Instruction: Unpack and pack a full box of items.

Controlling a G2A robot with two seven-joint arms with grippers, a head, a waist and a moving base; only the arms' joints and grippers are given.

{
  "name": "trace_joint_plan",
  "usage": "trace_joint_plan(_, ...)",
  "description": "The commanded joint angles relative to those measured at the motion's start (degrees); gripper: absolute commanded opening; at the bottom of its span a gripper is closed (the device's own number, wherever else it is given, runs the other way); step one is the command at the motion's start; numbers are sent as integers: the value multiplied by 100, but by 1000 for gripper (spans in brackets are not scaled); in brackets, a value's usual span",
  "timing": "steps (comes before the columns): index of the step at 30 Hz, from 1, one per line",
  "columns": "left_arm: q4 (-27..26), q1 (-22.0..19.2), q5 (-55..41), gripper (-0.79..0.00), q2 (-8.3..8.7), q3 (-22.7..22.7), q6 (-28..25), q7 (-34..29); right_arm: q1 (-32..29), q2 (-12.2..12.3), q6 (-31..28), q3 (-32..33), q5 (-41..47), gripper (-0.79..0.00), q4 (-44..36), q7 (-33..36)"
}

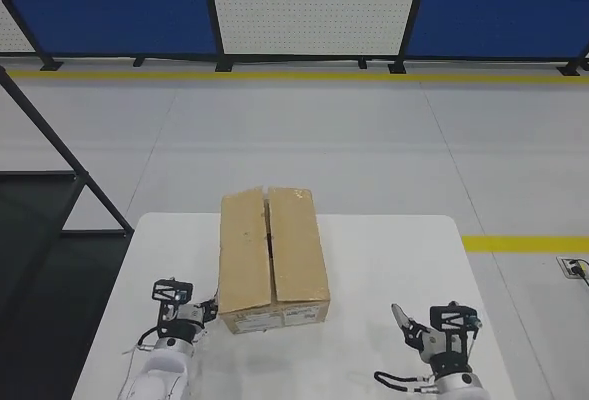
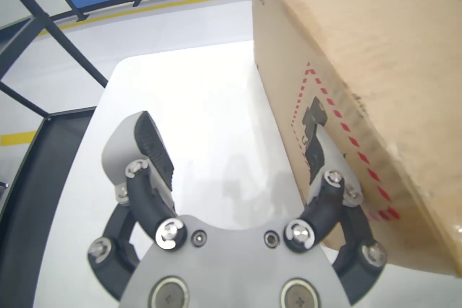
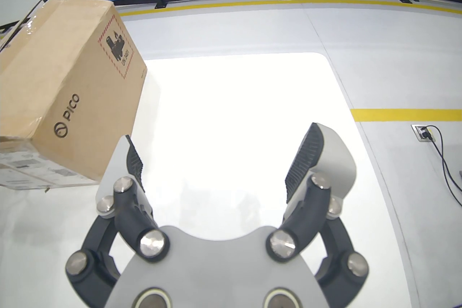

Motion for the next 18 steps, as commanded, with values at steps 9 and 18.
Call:
trace_joint_plan(9, -219, 61, 452, 0, -57, 492, -384, -49, -119, 8, -536, 86, 245, 0, -35, -473)
trace_joint_plan(18, -305, -4, 410, 0, -105, 628, -603, -37, -306, 84, -1359, 52, -938, 0, -158, -968)
